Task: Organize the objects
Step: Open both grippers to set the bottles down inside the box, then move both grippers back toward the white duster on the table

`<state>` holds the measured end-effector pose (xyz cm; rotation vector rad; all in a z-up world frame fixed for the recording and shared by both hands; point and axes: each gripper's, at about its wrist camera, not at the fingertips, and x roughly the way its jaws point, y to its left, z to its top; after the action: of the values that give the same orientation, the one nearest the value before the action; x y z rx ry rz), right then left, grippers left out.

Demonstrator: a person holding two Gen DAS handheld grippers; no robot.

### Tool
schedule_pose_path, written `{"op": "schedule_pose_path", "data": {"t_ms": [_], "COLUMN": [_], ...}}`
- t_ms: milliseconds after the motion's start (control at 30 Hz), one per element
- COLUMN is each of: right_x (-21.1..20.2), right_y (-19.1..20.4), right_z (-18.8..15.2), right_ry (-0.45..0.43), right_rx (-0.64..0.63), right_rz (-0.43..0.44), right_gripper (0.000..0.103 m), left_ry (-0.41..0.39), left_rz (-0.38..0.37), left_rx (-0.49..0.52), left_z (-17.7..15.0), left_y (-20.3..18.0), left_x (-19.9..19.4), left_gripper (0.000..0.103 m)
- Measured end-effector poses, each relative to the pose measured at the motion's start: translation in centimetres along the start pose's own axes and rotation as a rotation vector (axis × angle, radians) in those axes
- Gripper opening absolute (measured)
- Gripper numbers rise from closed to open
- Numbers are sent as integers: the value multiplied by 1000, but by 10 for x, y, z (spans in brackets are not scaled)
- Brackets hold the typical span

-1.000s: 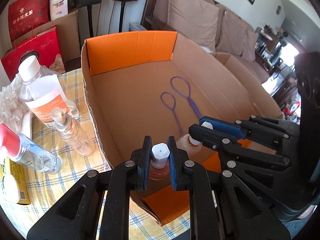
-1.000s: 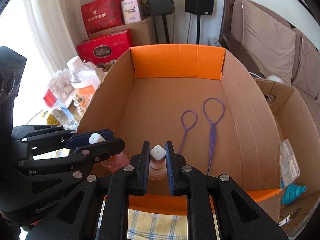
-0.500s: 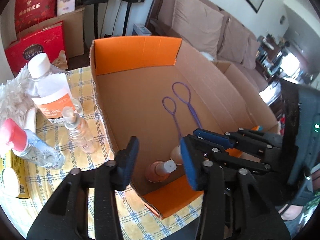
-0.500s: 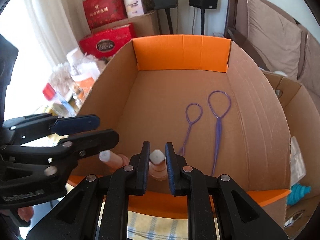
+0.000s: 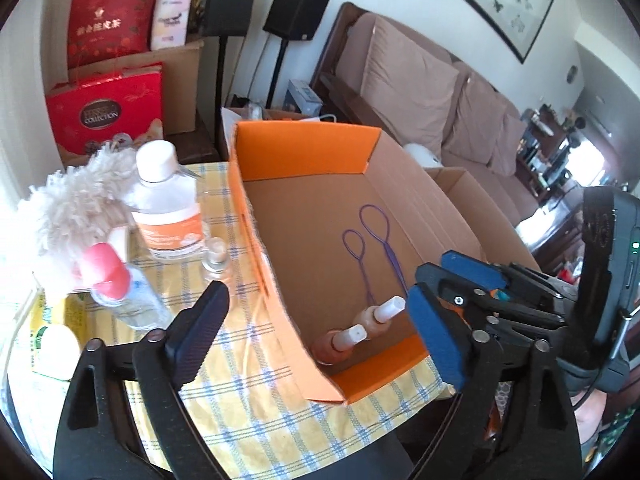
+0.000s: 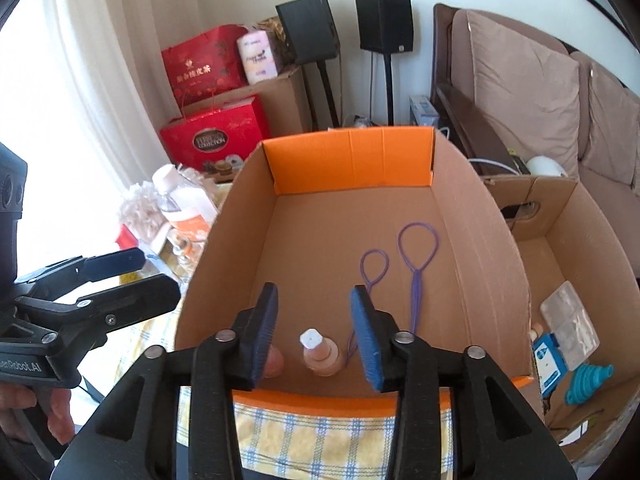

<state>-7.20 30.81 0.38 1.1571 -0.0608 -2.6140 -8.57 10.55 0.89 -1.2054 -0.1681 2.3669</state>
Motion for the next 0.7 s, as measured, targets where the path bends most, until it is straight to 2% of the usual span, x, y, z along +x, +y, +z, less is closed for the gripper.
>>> {"op": "schedule_pose_path", "data": {"t_ms": [233, 400, 700], "right_x": [-9, -11, -8], "right_y": [20, 38, 74], "right_z": [-2, -6, -9], "right_ry": [-15, -21, -19], "right_rx": [-29, -54, -88], "right_rz": [6, 10, 37], "right_gripper": [55, 77, 90], "left_ry": [-34, -49, -79], "left_rz": [57, 89, 148], "left_rx": [-9, -28, -85], "left_z": [-11, -22, -35], "left_y": [17, 33, 72], "left_x": [-23, -36, -62], "left_gripper": [99, 103, 103]}}
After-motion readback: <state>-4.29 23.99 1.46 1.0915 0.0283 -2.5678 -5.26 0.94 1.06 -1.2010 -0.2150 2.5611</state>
